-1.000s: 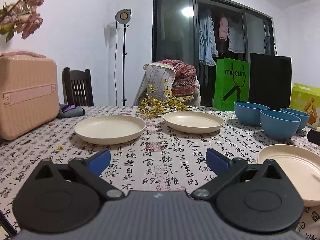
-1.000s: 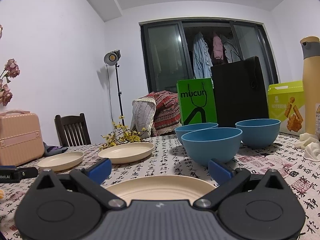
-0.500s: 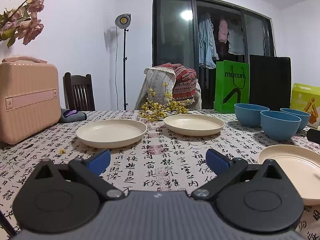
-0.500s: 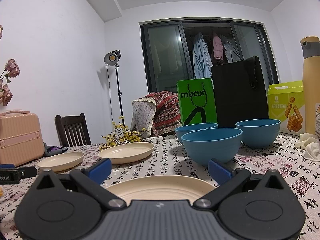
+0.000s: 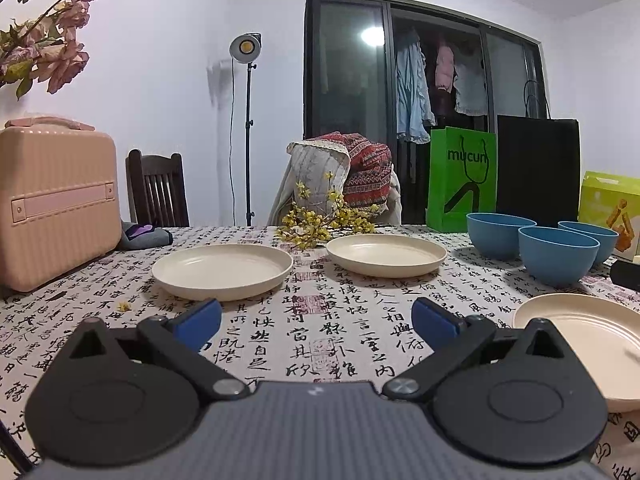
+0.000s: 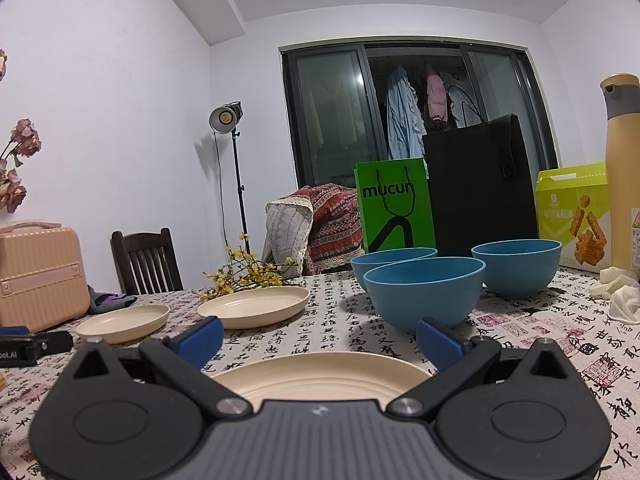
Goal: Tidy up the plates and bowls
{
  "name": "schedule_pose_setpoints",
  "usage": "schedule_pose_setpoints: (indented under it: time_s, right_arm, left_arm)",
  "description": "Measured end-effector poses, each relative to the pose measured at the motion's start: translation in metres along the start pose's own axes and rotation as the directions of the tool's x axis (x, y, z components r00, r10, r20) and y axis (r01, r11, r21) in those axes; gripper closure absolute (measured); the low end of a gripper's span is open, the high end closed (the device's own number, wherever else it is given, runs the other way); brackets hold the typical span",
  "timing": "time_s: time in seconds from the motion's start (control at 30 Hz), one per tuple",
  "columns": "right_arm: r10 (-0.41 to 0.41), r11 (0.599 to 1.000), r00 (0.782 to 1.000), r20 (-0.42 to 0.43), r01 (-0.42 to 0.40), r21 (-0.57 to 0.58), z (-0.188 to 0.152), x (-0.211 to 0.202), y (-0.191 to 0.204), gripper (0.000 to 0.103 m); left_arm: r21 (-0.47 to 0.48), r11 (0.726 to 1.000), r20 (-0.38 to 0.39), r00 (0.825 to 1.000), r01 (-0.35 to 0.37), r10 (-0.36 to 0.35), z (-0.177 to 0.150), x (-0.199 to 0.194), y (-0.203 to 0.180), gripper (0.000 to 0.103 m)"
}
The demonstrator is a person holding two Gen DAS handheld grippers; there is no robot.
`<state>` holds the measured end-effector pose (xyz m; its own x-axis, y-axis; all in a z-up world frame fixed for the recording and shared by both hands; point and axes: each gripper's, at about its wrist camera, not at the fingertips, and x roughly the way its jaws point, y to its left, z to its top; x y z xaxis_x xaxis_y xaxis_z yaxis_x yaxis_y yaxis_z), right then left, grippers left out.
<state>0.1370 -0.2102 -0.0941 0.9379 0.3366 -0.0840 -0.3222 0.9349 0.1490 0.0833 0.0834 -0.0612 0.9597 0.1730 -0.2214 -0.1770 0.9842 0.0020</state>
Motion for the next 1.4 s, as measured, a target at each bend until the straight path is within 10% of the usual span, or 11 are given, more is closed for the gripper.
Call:
schedule_pose_setpoints:
  time_s: [0.67,1.4]
  right_arm:
    - [-0.01,0.985,1.0,-0.007,0.009,-0.172,0.0,-0.002,0.031,0.0]
    - [0.215,0.976,0.946,-0.244,-0.215,0.025,0.073,0.082,0.118,0.0]
  left_arm:
    - [-0.032,0.999,-0.037,0.999,-0.022,0.021,0.004,0.003,0.006,0.0]
    - [-0.217,0.976,-0.062,0.997,0.028,-0.043,0.081,0.007,0.092,0.0]
